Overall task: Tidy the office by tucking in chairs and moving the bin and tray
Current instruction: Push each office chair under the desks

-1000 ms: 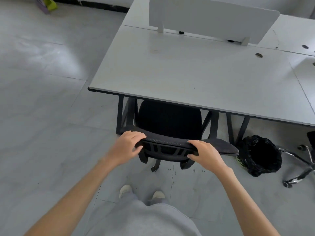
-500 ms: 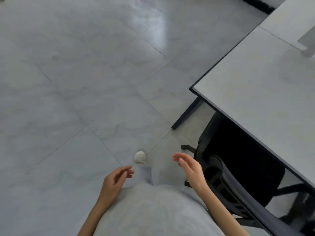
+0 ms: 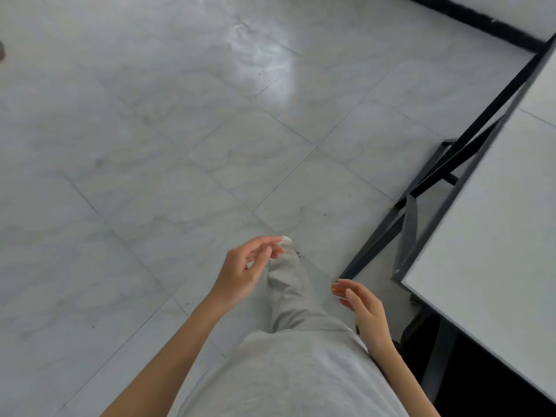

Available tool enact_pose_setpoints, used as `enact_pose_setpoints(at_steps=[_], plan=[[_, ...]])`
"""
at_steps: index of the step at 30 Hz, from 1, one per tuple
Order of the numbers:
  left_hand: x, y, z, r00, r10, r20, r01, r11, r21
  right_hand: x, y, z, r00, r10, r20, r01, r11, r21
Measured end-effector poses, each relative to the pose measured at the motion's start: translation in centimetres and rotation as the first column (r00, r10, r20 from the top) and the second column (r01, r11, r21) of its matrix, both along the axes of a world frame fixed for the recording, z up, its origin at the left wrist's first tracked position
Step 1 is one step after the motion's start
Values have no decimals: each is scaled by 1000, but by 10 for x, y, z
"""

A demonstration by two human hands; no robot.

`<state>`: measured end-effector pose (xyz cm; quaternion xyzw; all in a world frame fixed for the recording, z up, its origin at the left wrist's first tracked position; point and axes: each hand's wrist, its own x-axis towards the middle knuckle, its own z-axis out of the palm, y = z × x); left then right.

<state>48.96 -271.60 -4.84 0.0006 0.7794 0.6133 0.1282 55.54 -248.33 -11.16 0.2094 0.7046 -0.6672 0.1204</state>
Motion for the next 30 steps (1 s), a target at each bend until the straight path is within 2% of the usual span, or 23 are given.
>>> enact_pose_setpoints(at_steps=[3, 8, 13, 16, 19, 24, 30], plan=[[-77, -10, -14, 999, 14, 32, -13, 999, -30, -102, -15, -6, 999, 12, -45, -13, 999, -33], [-176, -34, -19, 987, 154, 52, -148, 983, -105, -279, -34, 28, 980, 39, -195, -53, 996, -66], [-266, -48, -24, 965, 256, 63, -248, 961, -119, -419, -29, 57, 965, 20, -262, -45, 995, -90], [-345, -40, -33, 964, 257, 66, -250, 963, -104, -489, -17, 48, 960, -3, -279, -15, 998, -64], [-449, -21, -41, 980, 195, 43, -190, 977, -101, -555, 2, 27, 967, -76, -244, 72, 997, -27], [-636, 39, -27, 999, -35, 18, 36, 998, -42, -638, 43, 13, 967, -233, -104, 236, 972, 17], [-818, 160, 2, 914, -404, -12, 403, 914, -53, -701, 105, 29, 844, -533, -60, 536, 835, 120]])
